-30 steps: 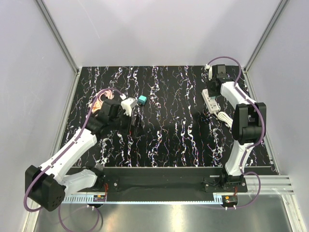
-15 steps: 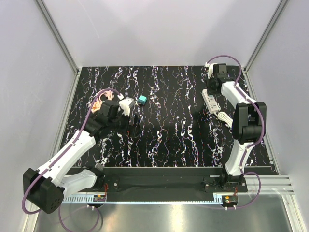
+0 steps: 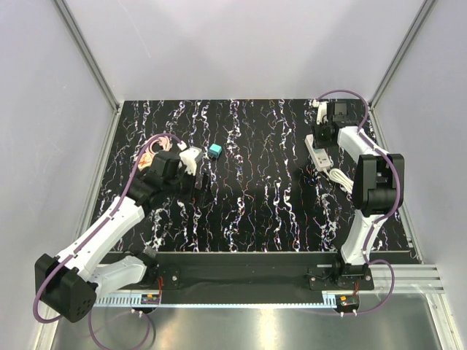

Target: Insert the plug

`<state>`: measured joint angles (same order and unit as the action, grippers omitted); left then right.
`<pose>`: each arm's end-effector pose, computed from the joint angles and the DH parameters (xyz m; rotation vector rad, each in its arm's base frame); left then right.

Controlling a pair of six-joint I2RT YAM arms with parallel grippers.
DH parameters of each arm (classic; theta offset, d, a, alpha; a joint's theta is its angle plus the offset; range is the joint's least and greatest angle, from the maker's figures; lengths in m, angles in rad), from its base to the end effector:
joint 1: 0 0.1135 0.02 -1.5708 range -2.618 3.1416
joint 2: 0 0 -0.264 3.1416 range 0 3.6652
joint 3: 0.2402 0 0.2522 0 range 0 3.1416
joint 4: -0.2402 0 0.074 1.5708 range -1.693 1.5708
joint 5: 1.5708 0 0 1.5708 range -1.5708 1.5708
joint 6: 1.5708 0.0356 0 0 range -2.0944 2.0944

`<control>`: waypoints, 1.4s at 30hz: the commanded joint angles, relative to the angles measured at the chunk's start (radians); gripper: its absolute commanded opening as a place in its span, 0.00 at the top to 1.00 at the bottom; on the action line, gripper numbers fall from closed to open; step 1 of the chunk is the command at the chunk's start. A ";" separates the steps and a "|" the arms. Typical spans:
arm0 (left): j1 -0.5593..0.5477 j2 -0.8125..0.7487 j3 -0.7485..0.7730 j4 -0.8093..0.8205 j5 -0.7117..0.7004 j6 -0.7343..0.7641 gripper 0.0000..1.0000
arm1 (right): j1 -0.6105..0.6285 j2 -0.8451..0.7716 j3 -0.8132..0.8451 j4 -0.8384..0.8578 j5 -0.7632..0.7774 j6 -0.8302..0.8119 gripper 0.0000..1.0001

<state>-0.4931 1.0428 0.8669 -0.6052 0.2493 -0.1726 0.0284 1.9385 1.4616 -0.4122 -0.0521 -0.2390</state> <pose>0.1859 -0.1099 0.2814 0.5074 2.3526 -0.6119 0.4289 0.0140 0.2156 -0.3502 2.4334 -0.0280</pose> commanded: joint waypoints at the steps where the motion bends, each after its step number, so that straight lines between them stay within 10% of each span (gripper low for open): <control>1: -0.004 -0.013 0.023 0.010 -0.021 0.015 0.01 | -0.012 -0.015 -0.015 0.027 -0.029 -0.006 1.00; 42: -0.002 -0.026 0.024 0.005 -0.045 0.016 0.01 | -0.022 0.140 -0.133 -0.069 0.007 0.033 1.00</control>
<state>-0.4931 1.0424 0.8669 -0.6128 0.2283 -0.1726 0.0101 1.9499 1.3933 -0.3382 -0.0933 -0.2283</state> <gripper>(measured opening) 0.985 0.379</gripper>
